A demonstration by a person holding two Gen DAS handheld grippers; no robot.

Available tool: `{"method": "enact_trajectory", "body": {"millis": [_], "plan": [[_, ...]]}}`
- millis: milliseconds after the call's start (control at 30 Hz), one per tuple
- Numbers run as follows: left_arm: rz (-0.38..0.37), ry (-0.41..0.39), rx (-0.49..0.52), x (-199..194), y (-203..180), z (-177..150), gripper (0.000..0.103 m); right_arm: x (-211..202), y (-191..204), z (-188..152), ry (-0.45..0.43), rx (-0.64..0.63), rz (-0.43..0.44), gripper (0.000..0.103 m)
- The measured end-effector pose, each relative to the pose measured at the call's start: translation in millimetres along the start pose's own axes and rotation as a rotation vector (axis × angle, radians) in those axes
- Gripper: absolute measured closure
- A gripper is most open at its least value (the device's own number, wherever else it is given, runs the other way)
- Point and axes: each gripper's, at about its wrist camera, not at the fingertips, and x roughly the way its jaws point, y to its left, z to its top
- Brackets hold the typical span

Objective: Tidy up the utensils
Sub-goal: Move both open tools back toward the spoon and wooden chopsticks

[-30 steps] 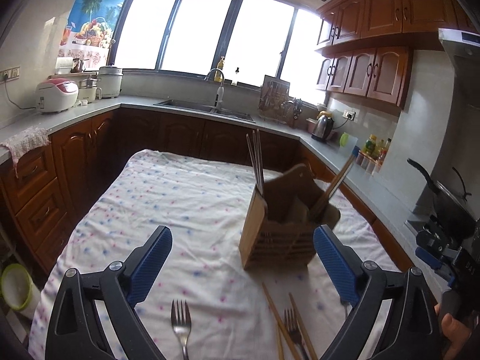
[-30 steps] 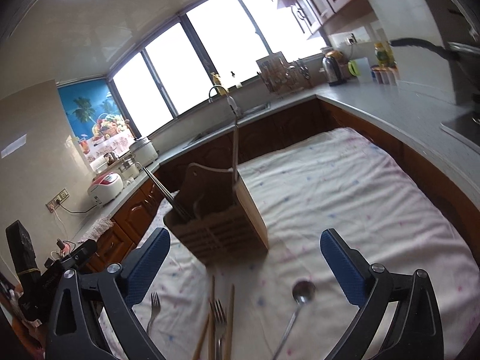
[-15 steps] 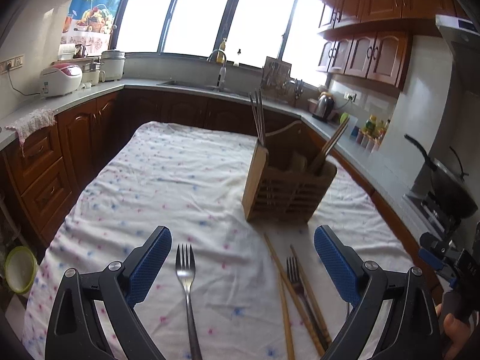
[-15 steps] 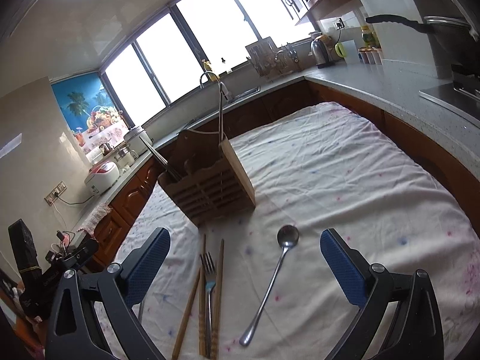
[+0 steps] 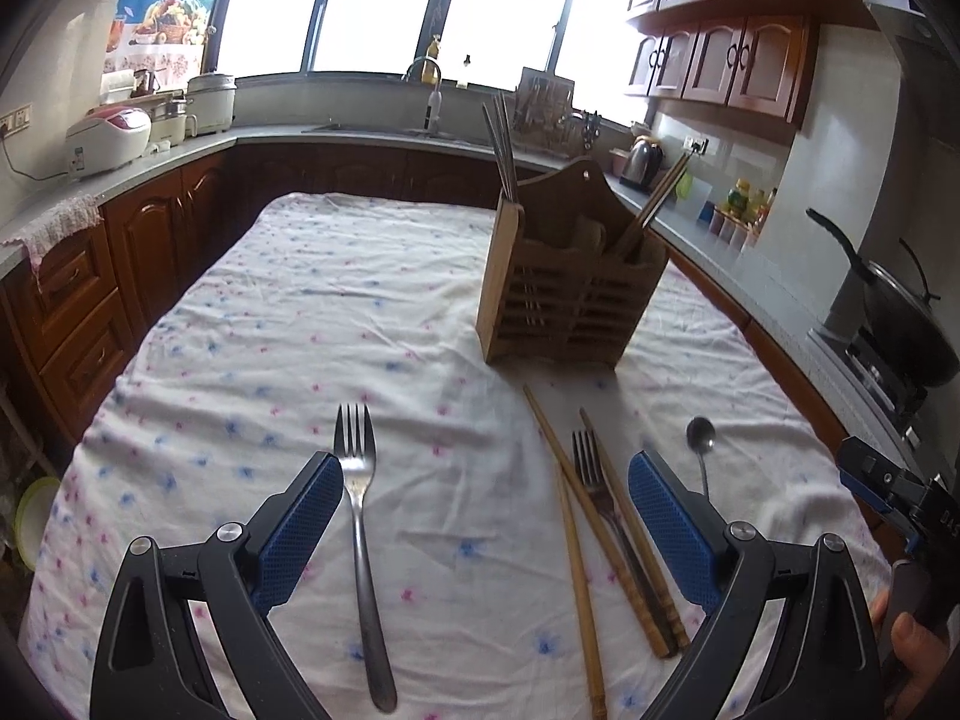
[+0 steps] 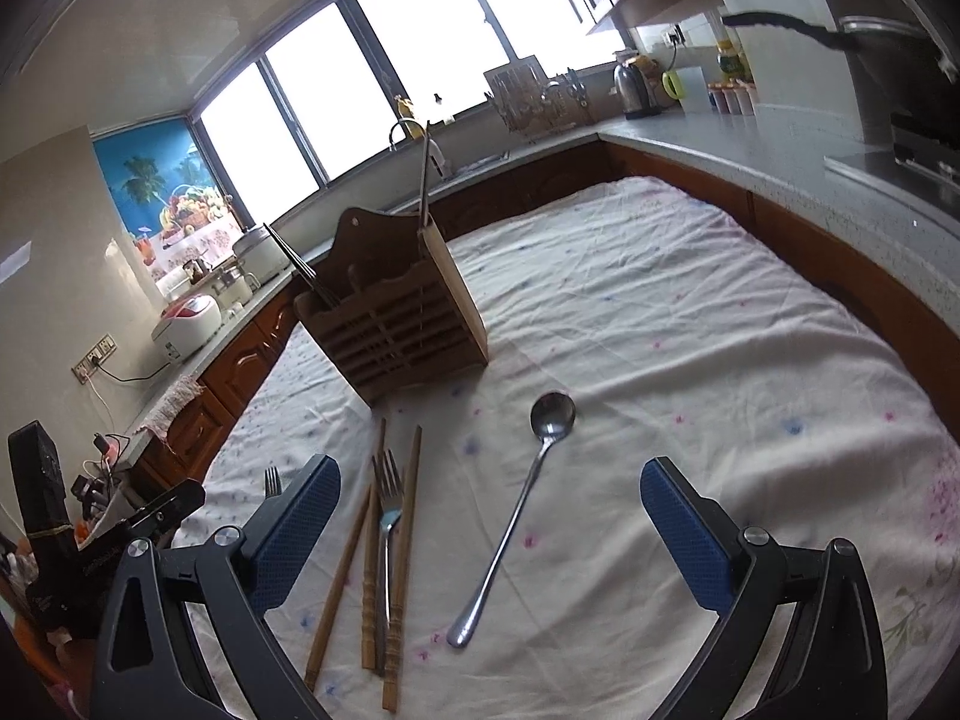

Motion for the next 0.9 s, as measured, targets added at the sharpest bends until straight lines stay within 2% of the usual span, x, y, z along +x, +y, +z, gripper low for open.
{"method": "enact_trajectory", "body": {"millis": [333,600,767,833,900], "plan": [[0.01,0.068,0.038,19,-12,-6,0.006,10,-2,-5,0.031,0.005,-0.011,0.002],[0.016,0.161,0.092,48,-29,-7,0.009,17,-3,-4,0.042,-0.008,-0.024,0.002],[0.021,0.201,0.163,66,-44,-8,0.028,23,-4,-2,0.055,-0.012,-0.026,0.002],[0.01,0.225,0.174,74,-47,-8,0.033,27,-4,-1,0.059,-0.017,-0.03,0.003],[0.003,0.244,0.176,82,-48,-9,0.039,32,-4,0,0.073,-0.028,-0.038,0.009]]}}
